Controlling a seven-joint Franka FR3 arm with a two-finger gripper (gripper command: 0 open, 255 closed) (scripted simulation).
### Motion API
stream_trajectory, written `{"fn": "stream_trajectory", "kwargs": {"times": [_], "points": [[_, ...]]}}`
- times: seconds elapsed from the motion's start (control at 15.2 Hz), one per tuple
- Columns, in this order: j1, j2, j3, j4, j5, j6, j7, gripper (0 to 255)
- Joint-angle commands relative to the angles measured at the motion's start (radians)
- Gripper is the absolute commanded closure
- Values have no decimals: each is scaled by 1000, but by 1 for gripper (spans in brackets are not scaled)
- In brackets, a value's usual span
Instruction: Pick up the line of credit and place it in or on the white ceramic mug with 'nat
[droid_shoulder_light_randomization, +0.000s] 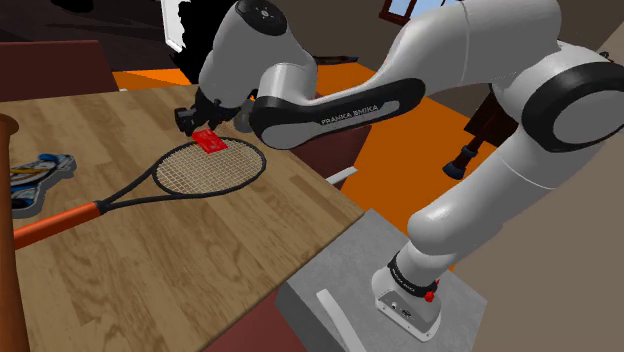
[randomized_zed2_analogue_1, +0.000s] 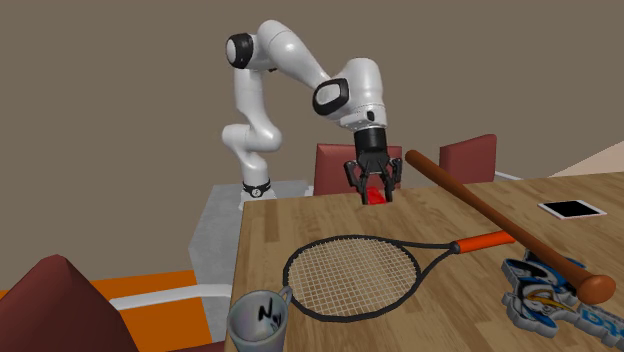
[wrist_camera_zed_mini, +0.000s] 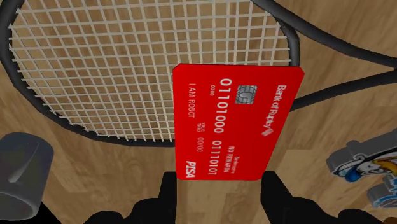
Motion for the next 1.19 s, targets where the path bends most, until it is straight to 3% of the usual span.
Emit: {"fn": "stream_trajectory", "kwargs": {"times": [0.0, 0.59, 1.12], "points": [[-17, 13, -28, 0, 7, 22, -49, 255], [-99, 151, -116, 96, -24, 52, -223, 255], [-146, 325, -179, 266, -72, 26, -359, 255]]}}
